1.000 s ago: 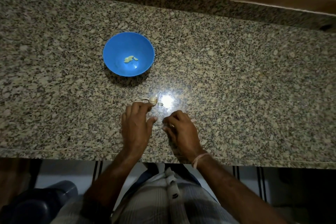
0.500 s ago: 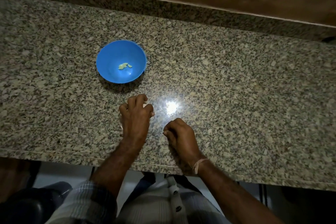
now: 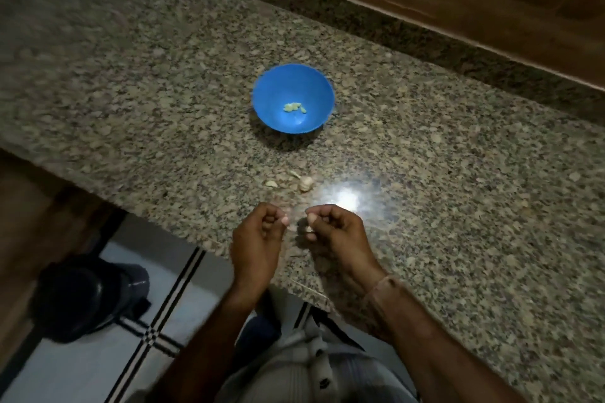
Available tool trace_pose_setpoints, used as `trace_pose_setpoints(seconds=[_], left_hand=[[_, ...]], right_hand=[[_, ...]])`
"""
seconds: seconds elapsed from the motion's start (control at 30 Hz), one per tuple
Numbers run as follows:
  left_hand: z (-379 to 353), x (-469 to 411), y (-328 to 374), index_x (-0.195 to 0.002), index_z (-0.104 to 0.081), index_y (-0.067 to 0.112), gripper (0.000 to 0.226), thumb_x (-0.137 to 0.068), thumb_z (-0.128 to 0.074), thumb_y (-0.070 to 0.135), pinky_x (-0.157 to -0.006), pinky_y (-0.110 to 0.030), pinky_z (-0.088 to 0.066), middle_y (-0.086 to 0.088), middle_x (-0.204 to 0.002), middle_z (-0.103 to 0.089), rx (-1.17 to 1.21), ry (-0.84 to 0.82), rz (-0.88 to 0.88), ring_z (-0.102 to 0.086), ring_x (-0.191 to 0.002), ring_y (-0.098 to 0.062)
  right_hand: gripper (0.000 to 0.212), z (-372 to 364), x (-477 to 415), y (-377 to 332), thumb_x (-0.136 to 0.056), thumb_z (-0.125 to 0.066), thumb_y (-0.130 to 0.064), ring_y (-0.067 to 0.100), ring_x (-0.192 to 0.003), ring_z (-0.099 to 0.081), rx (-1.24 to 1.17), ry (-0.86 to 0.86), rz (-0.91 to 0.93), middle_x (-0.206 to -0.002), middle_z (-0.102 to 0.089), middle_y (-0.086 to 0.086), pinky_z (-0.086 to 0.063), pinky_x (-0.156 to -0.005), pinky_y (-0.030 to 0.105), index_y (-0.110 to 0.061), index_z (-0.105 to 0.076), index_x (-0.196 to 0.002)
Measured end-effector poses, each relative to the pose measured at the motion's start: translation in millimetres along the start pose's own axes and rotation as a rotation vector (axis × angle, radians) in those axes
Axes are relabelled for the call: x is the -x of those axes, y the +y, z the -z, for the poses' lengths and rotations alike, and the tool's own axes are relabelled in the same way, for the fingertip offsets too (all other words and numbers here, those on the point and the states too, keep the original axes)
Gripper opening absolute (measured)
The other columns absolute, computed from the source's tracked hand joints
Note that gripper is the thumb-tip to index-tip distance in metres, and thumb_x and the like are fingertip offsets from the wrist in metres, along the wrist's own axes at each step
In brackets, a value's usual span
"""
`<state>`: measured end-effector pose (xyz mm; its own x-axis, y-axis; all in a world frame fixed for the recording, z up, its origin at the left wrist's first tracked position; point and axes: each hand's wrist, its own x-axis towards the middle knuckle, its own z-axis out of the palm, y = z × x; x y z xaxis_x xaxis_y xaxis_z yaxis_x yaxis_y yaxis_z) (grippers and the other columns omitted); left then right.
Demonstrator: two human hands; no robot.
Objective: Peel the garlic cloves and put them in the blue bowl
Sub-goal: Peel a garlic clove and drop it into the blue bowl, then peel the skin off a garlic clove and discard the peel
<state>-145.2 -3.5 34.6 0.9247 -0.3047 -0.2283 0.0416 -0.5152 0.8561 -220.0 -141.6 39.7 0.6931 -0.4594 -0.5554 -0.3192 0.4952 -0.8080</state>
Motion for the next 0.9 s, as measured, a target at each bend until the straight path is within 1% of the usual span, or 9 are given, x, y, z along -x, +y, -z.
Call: trace_pose_setpoints(seconds=[0.1, 0.17, 0.23, 0.3, 0.4, 0.53, 0.7, 0.8, 0.9], left_hand=[[39, 2, -19, -0.089, -0.068, 0.025, 0.016, -0.096, -0.072, 0.011, -0.069, -0.021, -0.055, 0.011, -0.083, -0.073, 0.14, 0.098, 0.081, -0.068, -0.077, -0.001], [72, 7, -36, -0.086, -0.068, 0.024, 0.019, -0.095, -0.072, 0.007, -0.066, -0.021, -0.054, 0.008, -0.08, -0.073, 0.207, 0.191, 0.126, -0.068, -0.072, 0.0], [111, 15, -59, -0.086, -0.068, 0.021, 0.018, -0.095, -0.072, 0.006, -0.07, -0.028, -0.057, 0.004, -0.08, -0.074, 0.274, 0.279, 0.17, -0.07, -0.073, -0.007], [156, 27, -93, -0.085, -0.068, 0.02, 0.018, -0.094, -0.073, 0.005, -0.073, -0.033, -0.058, 0.003, -0.078, -0.074, 0.317, 0.359, 0.209, -0.072, -0.073, -0.013], [230, 50, -156, -0.081, -0.067, 0.027, 0.027, -0.093, -0.073, 0.004, -0.075, -0.042, -0.06, 0.005, -0.076, -0.073, 0.333, 0.463, 0.229, -0.073, -0.074, -0.018], [324, 80, -244, -0.077, -0.066, 0.03, 0.034, -0.091, -0.071, -0.001, -0.077, -0.045, -0.06, 0.003, -0.077, -0.073, 0.337, 0.61, 0.329, -0.072, -0.077, -0.018], [412, 99, -324, -0.085, -0.069, 0.02, 0.015, -0.091, -0.075, 0.007, -0.079, -0.034, -0.059, 0.005, -0.08, -0.075, 0.295, 0.694, 0.429, -0.073, -0.079, -0.014], [452, 96, -360, -0.082, -0.068, 0.022, 0.019, -0.09, -0.075, 0.006, -0.073, -0.025, -0.056, 0.008, -0.078, -0.074, 0.26, 0.717, 0.479, -0.071, -0.075, -0.009], [482, 83, -394, -0.082, -0.068, 0.023, 0.02, -0.092, -0.075, 0.007, -0.073, -0.022, -0.056, 0.007, -0.08, -0.074, 0.27, 0.739, 0.514, -0.071, -0.078, -0.01]], right_hand=[[0.007, -48, 2, 0, -0.099, -0.065, 0.002, 0.017, -0.064, -0.065, 0.075, -0.107, 0.007, -0.068, -0.069, 0.0, -0.057, -0.06, 0.026, -0.001, -0.071, -0.097], [0.006, -90, 5, 10, -0.099, -0.066, -0.001, 0.018, -0.064, -0.065, 0.133, -0.202, -0.025, -0.072, -0.071, 0.003, -0.056, -0.064, 0.03, -0.004, -0.072, -0.097], [0.003, -136, 10, 29, -0.097, -0.071, -0.009, 0.02, -0.072, -0.067, 0.167, -0.311, -0.054, -0.082, -0.073, 0.01, -0.057, -0.075, 0.039, -0.009, -0.074, -0.099], [0.006, -190, 14, 56, -0.095, -0.074, -0.011, 0.021, -0.078, -0.067, 0.243, -0.387, -0.05, -0.087, -0.073, 0.01, -0.057, -0.079, 0.04, -0.014, -0.076, -0.099], [0.011, -274, 29, 104, -0.098, -0.069, -0.003, 0.018, -0.075, -0.068, 0.388, -0.484, -0.032, -0.087, -0.074, 0.009, -0.057, -0.073, 0.027, -0.007, -0.075, -0.106], [0.017, -378, 58, 176, -0.097, -0.068, 0.0, 0.011, -0.074, -0.068, 0.484, -0.569, -0.028, -0.088, -0.07, 0.01, -0.06, -0.075, 0.026, 0.008, -0.069, -0.112], [0.011, -476, 79, 249, -0.096, -0.068, 0.003, 0.01, -0.069, -0.067, 0.543, -0.599, -0.043, -0.079, -0.071, 0.004, -0.06, -0.071, 0.025, 0.009, -0.07, -0.105], [0.005, -520, 80, 279, -0.097, -0.067, 0.003, 0.011, -0.069, -0.066, 0.572, -0.618, -0.051, -0.078, -0.071, 0.005, -0.059, -0.068, 0.024, 0.002, -0.071, -0.1], [0.006, -555, 70, 308, -0.097, -0.068, -0.001, 0.014, -0.078, -0.07, 0.607, -0.645, -0.089, -0.087, -0.074, 0.007, -0.061, -0.075, 0.027, 0.003, -0.071, -0.1]])
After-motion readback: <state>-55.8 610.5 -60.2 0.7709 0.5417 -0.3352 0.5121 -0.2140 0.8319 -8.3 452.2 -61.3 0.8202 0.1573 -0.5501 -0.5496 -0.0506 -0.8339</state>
